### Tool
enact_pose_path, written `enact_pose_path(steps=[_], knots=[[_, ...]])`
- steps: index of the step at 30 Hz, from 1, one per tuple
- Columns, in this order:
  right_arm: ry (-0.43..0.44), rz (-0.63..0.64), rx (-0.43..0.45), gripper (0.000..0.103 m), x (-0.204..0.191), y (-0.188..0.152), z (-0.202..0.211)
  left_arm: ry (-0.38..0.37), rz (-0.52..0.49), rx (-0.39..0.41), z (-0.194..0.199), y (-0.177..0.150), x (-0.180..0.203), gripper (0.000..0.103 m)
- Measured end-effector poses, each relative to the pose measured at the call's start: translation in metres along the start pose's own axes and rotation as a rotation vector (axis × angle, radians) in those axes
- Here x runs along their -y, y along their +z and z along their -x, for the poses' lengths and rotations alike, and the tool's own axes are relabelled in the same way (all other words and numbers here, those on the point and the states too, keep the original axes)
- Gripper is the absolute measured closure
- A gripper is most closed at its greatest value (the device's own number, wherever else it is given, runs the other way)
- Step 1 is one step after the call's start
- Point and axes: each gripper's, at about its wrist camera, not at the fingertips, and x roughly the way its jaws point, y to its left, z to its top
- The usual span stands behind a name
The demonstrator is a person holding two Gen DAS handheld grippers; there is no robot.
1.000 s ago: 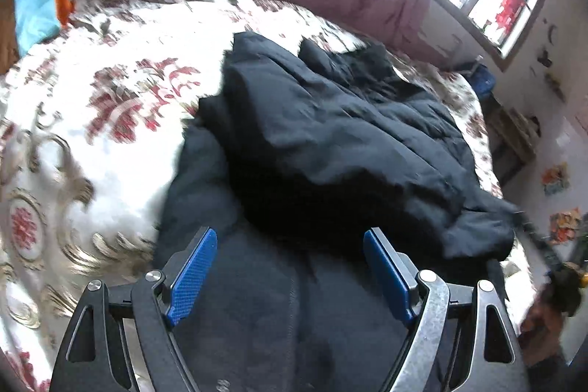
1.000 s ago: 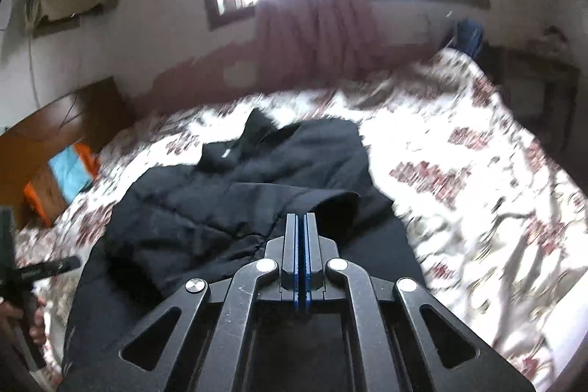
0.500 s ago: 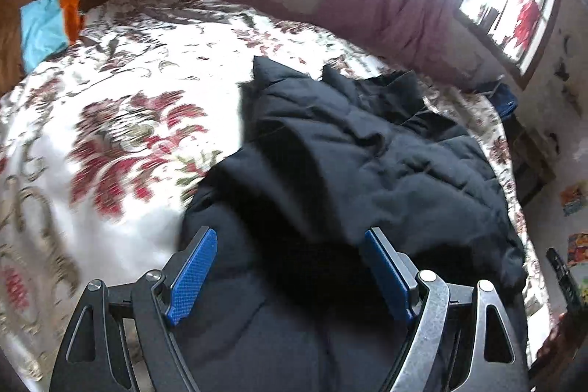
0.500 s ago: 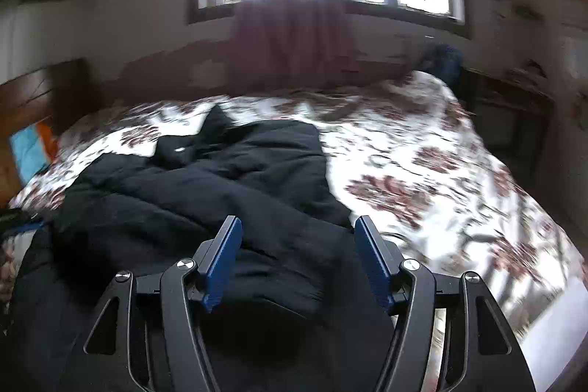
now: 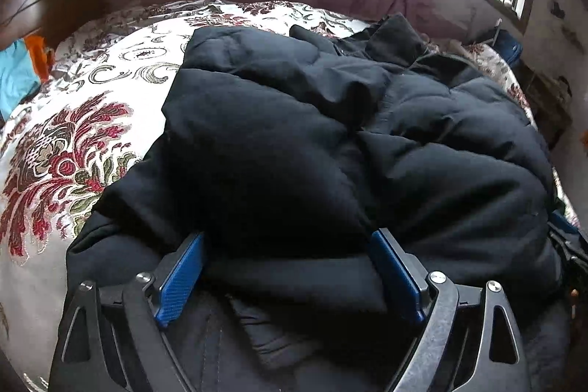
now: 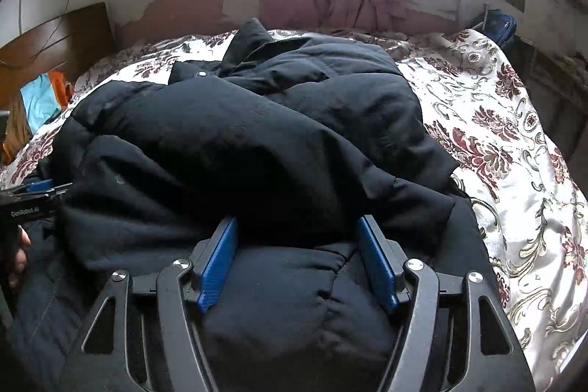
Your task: Fold large clothes
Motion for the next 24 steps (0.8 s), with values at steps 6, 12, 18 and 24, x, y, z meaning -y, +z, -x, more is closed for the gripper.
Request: enact_pose_path(steps=[6, 12, 18, 24], knots=[[-0.029, -0.037, 0.027, 0.027, 0.007, -0.008, 0.008, 0.01, -0.006, -0.001, -0.002, -0.002, 0.0, 0.011], [0.022, -0.21, 0.082, 0.026, 0.03, -0.026, 0.062, -0.214, 0.171, -0.015, 0.029, -0.009, -0.026, 0.011], [0.042, -0.188, 0.091, 0.025, 0.027, -0.04, 0.117, -0.252, 0.219, -0.03, 0.089, -0.037, -0.026, 0.011], [0.09, -0.155, 0.09, 0.014, 0.018, -0.052, 0.186, -0.243, 0.131, -0.023, 0.155, -0.068, -0.007, 0.009]])
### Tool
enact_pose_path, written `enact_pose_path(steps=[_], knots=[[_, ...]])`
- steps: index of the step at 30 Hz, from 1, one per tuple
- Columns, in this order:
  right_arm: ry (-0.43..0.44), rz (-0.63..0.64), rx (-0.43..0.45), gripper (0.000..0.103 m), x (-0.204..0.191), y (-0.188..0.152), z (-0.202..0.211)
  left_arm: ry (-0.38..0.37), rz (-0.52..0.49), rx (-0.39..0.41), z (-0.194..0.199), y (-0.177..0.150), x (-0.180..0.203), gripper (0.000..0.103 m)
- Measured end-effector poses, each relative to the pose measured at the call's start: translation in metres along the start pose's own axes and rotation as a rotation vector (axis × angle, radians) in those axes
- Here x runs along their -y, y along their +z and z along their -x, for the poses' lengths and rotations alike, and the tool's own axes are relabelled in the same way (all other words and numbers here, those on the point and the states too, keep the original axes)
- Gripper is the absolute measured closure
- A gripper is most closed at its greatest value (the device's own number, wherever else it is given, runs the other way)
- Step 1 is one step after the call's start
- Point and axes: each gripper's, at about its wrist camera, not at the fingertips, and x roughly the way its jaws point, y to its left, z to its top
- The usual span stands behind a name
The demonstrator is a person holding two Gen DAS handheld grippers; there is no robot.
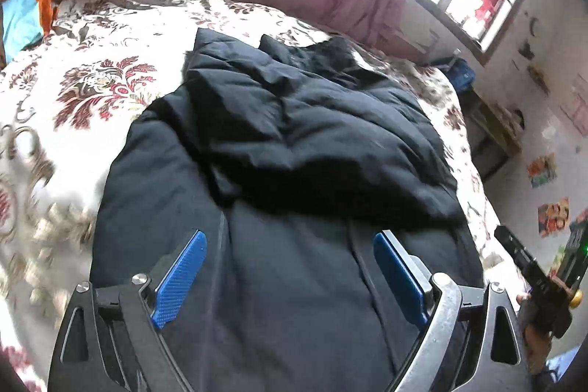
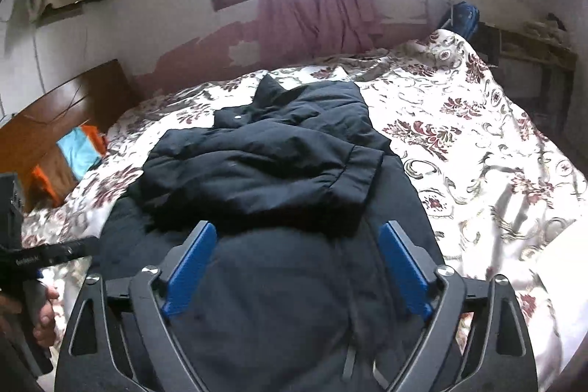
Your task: Fold large clothes
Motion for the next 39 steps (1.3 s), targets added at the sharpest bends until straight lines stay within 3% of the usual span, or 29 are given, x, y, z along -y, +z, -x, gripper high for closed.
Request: enact_pose_path(steps=[4, 10, 12, 14, 22, 28, 32, 39], knots=[[0.015, 0.051, -0.013, 0.014, -0.016, -0.004, 0.034, -0.064, -0.045, -0.056, 0.03, -0.023, 0.02, 0.009], [0.029, 0.041, -0.044, 0.012, -0.016, -0.009, 0.051, -0.025, -0.093, -0.076, 0.061, -0.045, 0.037, 0.006], [0.04, 0.038, -0.04, 0.007, -0.016, -0.013, 0.05, -0.003, -0.098, -0.103, 0.063, -0.049, 0.037, 0.005], [0.046, 0.046, -0.023, 0.003, -0.018, -0.019, 0.046, 0.02, -0.101, -0.121, 0.062, -0.052, 0.035, 0.0], [0.055, 0.086, 0.044, 0.002, -0.017, -0.022, -0.012, 0.079, -0.084, -0.081, 0.03, -0.046, 0.021, 0.0], [0.019, 0.117, 0.036, 0.002, -0.013, 0.021, -0.052, 0.105, -0.02, -0.027, -0.016, -0.018, 0.012, 0.0], [0.036, 0.129, -0.049, 0.002, -0.014, 0.053, -0.071, 0.15, -0.012, 0.017, -0.029, 0.013, 0.02, 0.0], [0.087, 0.132, -0.173, 0.002, -0.004, 0.105, -0.09, 0.245, 0.069, -0.11, -0.035, 0.073, 0.042, 0.0]])
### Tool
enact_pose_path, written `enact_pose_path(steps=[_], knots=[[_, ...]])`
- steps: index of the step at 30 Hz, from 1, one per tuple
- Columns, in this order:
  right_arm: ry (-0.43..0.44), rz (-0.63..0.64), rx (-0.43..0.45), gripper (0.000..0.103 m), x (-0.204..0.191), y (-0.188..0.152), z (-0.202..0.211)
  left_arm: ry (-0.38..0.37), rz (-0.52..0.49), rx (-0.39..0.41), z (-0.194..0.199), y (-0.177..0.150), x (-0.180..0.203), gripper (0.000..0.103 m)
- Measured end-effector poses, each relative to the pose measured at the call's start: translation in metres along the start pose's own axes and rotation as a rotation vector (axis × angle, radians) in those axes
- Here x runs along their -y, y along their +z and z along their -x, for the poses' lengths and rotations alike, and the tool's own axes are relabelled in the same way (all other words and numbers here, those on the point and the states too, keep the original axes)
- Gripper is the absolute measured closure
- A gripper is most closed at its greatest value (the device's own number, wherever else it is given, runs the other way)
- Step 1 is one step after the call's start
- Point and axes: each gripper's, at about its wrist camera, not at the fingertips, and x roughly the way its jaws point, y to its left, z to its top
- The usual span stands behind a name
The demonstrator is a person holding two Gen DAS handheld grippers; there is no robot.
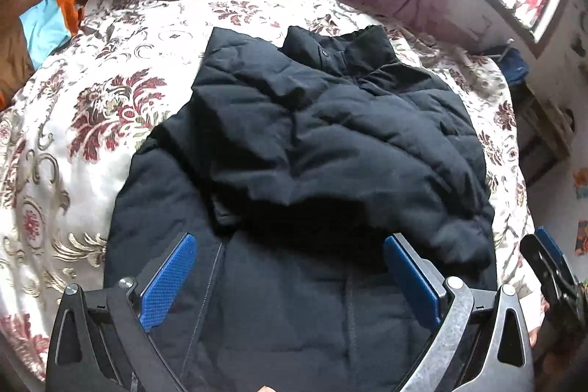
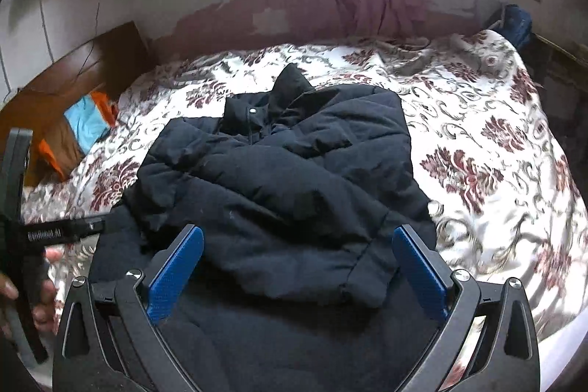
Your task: Fold large clothes
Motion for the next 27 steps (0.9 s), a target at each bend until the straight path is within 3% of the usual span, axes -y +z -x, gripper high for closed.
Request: enact_pose_path(steps=[6, 12, 16, 21, 27], knots=[[0.029, 0.076, -0.008, 0.002, 0.014, 0.039, -0.031, 0.034, 0.063, -0.039, -0.003, 0.038, 0.018, 0.0], [0.039, 0.037, -0.056, 0.002, 0.011, 0.079, -0.068, 0.08, 0.074, -0.044, -0.028, 0.085, 0.016, 0.0], [0.023, 0.053, -0.07, 0.002, 0.002, 0.095, -0.097, 0.2, 0.076, -0.068, -0.05, 0.115, 0.009, 0.0], [0.03, 0.101, -0.073, 0.002, -0.015, 0.118, -0.135, 0.161, 0.02, -0.086, -0.089, 0.152, -0.003, 0.0], [0.072, 0.1, -0.099, 0.002, -0.022, 0.166, -0.196, 0.111, -0.018, -0.004, -0.12, 0.217, -0.015, 0.0]])
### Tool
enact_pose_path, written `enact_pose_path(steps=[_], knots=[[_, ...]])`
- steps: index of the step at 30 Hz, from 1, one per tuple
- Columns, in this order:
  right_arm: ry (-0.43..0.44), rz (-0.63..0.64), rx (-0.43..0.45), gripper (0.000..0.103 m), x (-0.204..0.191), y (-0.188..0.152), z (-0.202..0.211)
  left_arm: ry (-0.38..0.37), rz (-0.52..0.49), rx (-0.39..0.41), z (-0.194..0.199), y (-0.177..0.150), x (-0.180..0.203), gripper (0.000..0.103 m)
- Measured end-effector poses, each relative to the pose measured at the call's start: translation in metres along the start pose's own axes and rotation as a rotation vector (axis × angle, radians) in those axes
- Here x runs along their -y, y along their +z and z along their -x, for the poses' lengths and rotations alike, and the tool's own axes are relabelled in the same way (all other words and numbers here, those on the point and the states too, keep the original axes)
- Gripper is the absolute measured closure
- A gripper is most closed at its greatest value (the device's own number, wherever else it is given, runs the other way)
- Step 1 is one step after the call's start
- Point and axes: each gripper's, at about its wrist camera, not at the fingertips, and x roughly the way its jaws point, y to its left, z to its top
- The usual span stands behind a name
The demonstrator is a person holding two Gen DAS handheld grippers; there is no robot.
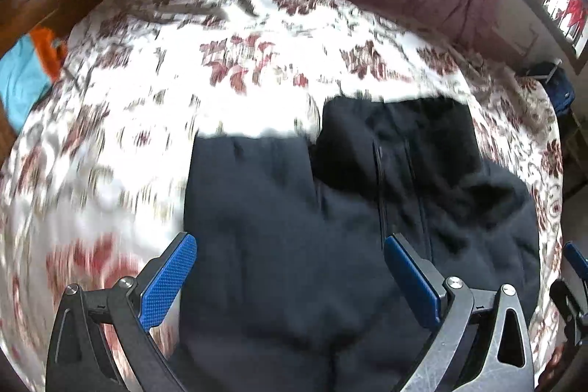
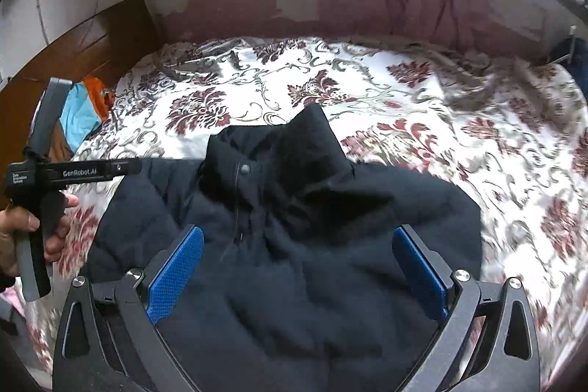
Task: Fold large clothes
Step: 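Grasp the jacket hem with both tools and fold it toward the collar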
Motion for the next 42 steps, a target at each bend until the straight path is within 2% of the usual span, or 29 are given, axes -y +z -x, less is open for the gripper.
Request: enact_pose_path(steps=[3, 7, 8, 11, 13, 14, 15, 16, 18, 19, 20, 21, 22, 23, 25, 26, 28, 30, 32, 36, 42], knots=[[-0.016, -0.007, -0.008, 0.002, 0.002, 0.04, -0.039, 0.06, 0.012, -0.004, -0.02, 0.043, 0.001, 0.0], [-0.03, -0.072, -0.014, 0.003, 0.004, 0.078, -0.08, 0.03, 0.054, -0.043, -0.054, 0.082, 0.005, 0.0], [-0.029, -0.099, -0.03, 0.006, 0.003, 0.085, -0.092, 0.017, 0.071, -0.055, -0.064, 0.088, 0.008, 0.0], [-0.053, -0.133, -0.073, 0.036, 0.002, 0.1, -0.124, -0.025, 0.105, -0.106, -0.096, 0.095, 0.017, 0.002], [-0.063, -0.146, -0.118, 0.045, 0.0, 0.103, -0.143, -0.014, 0.082, -0.135, -0.116, 0.101, 0.026, 0.002], [-0.068, -0.152, -0.132, 0.052, 0.0, 0.103, -0.148, -0.005, 0.069, -0.132, -0.122, 0.103, 0.029, 0.002], [-0.074, -0.158, -0.145, 0.061, 0.001, 0.102, -0.153, 0.013, 0.054, -0.126, -0.128, 0.105, 0.033, 0.007], [-0.077, -0.161, -0.156, 0.066, 0.002, 0.1, -0.158, 0.019, 0.041, -0.124, -0.132, 0.108, 0.035, 0.01], [-0.079, -0.16, -0.159, 0.084, 0.005, 0.095, -0.159, -0.005, 0.032, -0.143, -0.143, 0.111, 0.04, 0.023], [-0.068, -0.168, -0.127, 0.086, 0.008, 0.09, -0.15, -0.014, 0.036, -0.161, -0.149, 0.112, 0.04, 0.026], [-0.042, -0.172, -0.094, 0.088, 0.013, 0.087, -0.14, -0.018, 0.036, -0.186, -0.154, 0.112, 0.041, 0.039], [-0.013, -0.164, -0.058, 0.09, 0.016, 0.082, -0.127, -0.023, 0.023, -0.217, -0.16, 0.11, 0.043, 0.058], [0.001, -0.143, -0.027, 0.091, 0.017, 0.074, -0.112, -0.036, -0.008, -0.232, -0.161, 0.107, 0.046, 0.07], [0.006, -0.123, 0.003, 0.092, 0.019, 0.065, -0.095, -0.063, -0.071, -0.224, -0.158, 0.101, 0.05, 0.086], [0.024, -0.096, 0.038, 0.093, 0.023, 0.048, -0.068, -0.049, -0.173, -0.155, -0.14, 0.091, 0.054, 0.091], [0.026, -0.086, 0.051, 0.094, 0.026, 0.038, -0.053, -0.067, -0.188, -0.121, -0.129, 0.086, 0.051, 0.093], [0.035, -0.076, 0.05, 0.095, 0.033, 0.02, -0.034, -0.116, -0.183, -0.058, -0.099, 0.073, 0.038, 0.094], [0.029, -0.07, 0.025, 0.095, 0.037, 0.006, -0.027, -0.16, -0.158, -0.028, -0.073, 0.058, 0.021, 0.095], [0.014, -0.086, -0.027, 0.097, 0.041, -0.014, -0.028, -0.184, -0.165, -0.037, -0.06, 0.043, 0.012, 0.095], [-0.021, -0.111, -0.125, 0.098, 0.05, -0.042, -0.047, -0.17, -0.212, -0.112, -0.062, 0.011, 0.008, 0.098], [-0.058, -0.114, -0.125, 0.099, 0.048, -0.057, -0.072, -0.135, -0.229, -0.169, -0.095, -0.018, 0.006, 0.098]])
